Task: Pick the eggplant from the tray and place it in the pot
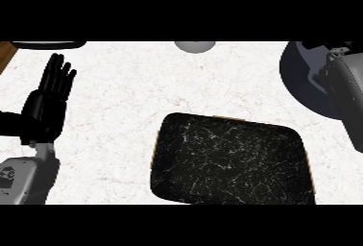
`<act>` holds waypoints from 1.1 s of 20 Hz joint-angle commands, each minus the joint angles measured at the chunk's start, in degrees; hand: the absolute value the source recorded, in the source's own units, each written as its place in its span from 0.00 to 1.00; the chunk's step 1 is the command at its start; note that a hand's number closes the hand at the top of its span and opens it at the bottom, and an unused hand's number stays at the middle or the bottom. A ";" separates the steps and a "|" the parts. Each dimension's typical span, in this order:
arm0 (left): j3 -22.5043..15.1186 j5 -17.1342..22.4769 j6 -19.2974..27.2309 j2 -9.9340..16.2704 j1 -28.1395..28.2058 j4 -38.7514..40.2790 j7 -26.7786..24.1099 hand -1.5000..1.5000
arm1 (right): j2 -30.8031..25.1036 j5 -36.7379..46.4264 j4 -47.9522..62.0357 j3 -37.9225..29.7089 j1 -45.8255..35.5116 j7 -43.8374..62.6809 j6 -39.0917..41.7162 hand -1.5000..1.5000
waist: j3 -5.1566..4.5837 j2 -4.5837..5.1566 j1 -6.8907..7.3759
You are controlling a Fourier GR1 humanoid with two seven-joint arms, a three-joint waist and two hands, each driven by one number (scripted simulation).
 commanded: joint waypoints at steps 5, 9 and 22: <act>1.16 -0.63 -0.59 -0.46 -1.16 0.44 0.83 0.50 | -6.64 -6.24 0.77 -7.20 8.49 -13.55 -4.47 1.00 | 0.03 0.15 0.09; 0.18 -0.88 -0.67 -1.62 -0.93 -1.56 2.12 0.50 | -7.51 -7.62 12.48 -11.34 5.58 -20.59 -10.77 1.00 | 0.07 0.51 1.19; -0.83 -2.60 -0.02 -3.54 -2.18 -1.81 2.20 0.50 | -6.18 -22.53 26.04 -24.53 7.40 -37.92 -7.35 0.00 | 0.31 1.17 2.08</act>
